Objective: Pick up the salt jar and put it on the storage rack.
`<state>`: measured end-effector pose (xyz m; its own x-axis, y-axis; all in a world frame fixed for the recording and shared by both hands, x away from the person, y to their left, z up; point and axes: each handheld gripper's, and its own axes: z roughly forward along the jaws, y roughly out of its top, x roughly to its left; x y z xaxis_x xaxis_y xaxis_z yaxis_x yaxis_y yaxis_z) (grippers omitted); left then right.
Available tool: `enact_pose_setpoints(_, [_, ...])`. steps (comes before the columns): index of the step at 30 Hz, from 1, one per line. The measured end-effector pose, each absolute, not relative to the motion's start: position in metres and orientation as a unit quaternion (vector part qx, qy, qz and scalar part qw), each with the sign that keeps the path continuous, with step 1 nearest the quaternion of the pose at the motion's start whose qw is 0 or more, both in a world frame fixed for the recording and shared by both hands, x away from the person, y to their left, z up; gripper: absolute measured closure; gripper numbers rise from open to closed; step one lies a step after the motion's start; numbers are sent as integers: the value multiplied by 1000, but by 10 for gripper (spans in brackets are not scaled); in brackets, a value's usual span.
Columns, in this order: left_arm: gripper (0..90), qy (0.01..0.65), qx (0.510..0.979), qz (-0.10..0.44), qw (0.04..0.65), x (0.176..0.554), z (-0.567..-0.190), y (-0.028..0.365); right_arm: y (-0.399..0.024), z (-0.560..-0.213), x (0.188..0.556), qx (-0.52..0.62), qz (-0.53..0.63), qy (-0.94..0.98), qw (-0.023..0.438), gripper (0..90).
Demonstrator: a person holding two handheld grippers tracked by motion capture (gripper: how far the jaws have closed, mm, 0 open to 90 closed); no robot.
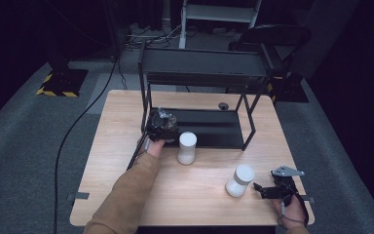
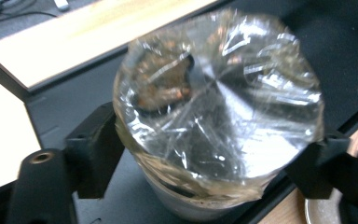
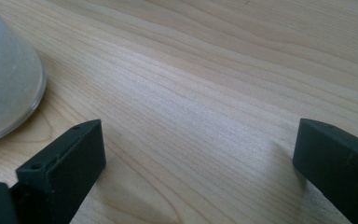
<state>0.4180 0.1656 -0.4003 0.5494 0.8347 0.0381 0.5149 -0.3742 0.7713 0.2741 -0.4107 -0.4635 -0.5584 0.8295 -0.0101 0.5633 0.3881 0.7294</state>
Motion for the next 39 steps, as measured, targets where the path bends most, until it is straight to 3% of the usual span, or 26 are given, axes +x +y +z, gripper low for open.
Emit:
enact_pose_setpoints(12, [128, 407, 788, 241, 396, 403, -386, 168, -410, -463, 274, 430, 349, 811, 191, 20])
enact_pose_setpoints(39, [138, 379, 774, 264, 434, 331, -342, 197, -411, -463, 276, 426, 349, 813, 189, 20])
